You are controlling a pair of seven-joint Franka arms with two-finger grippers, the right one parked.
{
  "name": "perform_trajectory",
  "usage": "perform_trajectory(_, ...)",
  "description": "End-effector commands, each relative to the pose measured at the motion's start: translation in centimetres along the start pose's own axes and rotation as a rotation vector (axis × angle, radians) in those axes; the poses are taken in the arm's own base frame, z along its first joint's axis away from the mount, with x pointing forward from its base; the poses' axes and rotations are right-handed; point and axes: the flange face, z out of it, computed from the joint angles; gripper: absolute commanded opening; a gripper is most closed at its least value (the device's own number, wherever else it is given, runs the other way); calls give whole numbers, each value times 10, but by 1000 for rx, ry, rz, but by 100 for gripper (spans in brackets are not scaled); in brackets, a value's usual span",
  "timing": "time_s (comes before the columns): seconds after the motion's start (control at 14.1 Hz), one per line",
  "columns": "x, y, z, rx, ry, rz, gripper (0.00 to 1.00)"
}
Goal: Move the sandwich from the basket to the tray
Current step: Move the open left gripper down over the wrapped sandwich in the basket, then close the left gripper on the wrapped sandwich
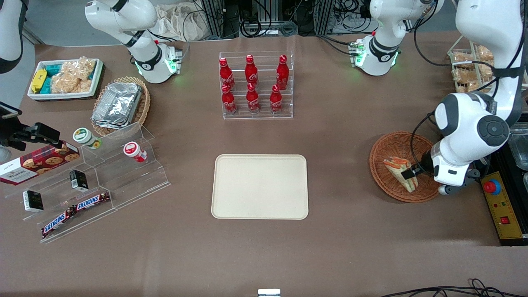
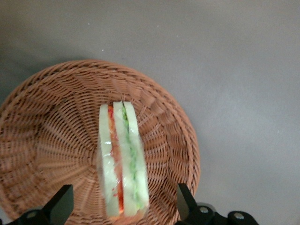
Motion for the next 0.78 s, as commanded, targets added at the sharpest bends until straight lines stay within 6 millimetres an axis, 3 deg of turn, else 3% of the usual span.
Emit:
perform_trajectory(0.0, -7, -18, 20, -19, 30, -84, 99)
perform_trajectory(0.28, -16, -24, 61, -12, 8, -89, 98)
perform_trajectory(0.42, -17, -24, 65, -12, 6, -88, 92)
perform_trajectory(0.49, -17, -24, 64, -12, 7, -86, 82)
perform_trajectory(0.64, -15, -23, 58, -15, 13, -85, 36)
perform_trajectory(0.71, -16, -22, 55, -14, 11, -81, 19)
